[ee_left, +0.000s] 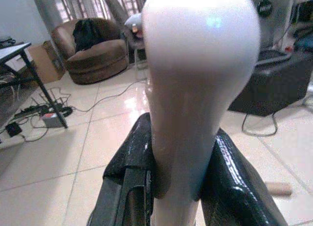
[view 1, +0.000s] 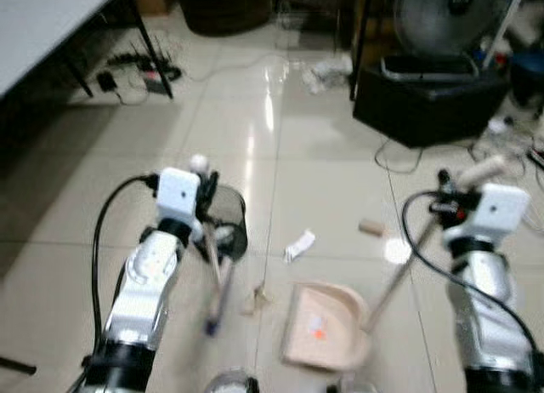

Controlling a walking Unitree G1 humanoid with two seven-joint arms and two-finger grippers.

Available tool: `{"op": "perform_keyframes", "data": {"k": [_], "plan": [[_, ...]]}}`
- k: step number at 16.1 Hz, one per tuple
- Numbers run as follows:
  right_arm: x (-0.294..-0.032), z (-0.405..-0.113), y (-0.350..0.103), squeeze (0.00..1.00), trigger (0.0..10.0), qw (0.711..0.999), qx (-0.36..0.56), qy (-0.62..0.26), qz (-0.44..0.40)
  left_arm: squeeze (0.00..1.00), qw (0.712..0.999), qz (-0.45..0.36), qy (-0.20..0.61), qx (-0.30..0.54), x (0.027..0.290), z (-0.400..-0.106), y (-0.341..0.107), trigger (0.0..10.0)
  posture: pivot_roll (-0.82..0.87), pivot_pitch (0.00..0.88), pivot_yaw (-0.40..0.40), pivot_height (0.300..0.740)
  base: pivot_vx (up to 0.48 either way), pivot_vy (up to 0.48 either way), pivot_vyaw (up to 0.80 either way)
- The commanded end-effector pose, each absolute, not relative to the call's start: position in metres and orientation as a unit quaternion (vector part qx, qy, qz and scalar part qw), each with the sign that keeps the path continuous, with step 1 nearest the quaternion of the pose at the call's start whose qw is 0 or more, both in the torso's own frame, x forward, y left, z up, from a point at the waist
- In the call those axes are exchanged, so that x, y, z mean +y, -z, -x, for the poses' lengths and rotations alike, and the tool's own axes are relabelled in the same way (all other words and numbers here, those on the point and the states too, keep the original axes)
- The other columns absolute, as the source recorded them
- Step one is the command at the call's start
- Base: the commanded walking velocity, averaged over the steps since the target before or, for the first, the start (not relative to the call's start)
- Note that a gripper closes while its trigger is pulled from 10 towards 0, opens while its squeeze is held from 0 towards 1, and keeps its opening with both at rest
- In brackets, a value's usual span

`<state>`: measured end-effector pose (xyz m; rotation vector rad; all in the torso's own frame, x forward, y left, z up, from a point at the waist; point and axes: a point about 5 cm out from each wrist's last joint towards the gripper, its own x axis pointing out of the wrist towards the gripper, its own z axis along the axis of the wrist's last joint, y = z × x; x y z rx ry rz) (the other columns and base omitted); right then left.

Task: Sweep floor

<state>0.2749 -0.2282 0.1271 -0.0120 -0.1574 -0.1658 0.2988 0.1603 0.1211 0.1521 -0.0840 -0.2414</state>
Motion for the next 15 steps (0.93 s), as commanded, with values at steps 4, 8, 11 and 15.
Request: {"op": "perform_keyframes", "data": {"k": [4,8,11,15], "plan": [[-0.223,-0.277,-0.139,0.0,10.0,0.991,-0.109,0.073,0.006,0.0,0.988,-0.104,0.102,-0.045,0.176,-0.294,-0.122,10.0,0.0,0.094,0.061,0.74,0.124,0.0,0.0],[-0.227,-0.276,-0.138,0.0,10.0,0.989,-0.11,0.09,0.031,0.0,0.99,-0.099,0.1,-0.027,0.177,-0.291,-0.114,10.0,-0.02,0.088,0.089,0.74,0.0,0.0,0.0],[-0.242,-0.275,-0.141,0.0,10.0,0.984,-0.112,0.135,0.04,0.0,0.986,-0.118,0.116,-0.026,0.167,-0.294,-0.108,10.0,-0.01,0.108,0.097,0.74,0.0,0.0,0.0],[-0.248,-0.282,-0.138,0.0,10.0,0.98,-0.111,0.153,0.066,0.0,0.985,-0.13,0.109,-0.027,0.17,-0.296,-0.108,10.0,0.01,0.123,0.099,0.74,0.0,0.0,0.0]]}}
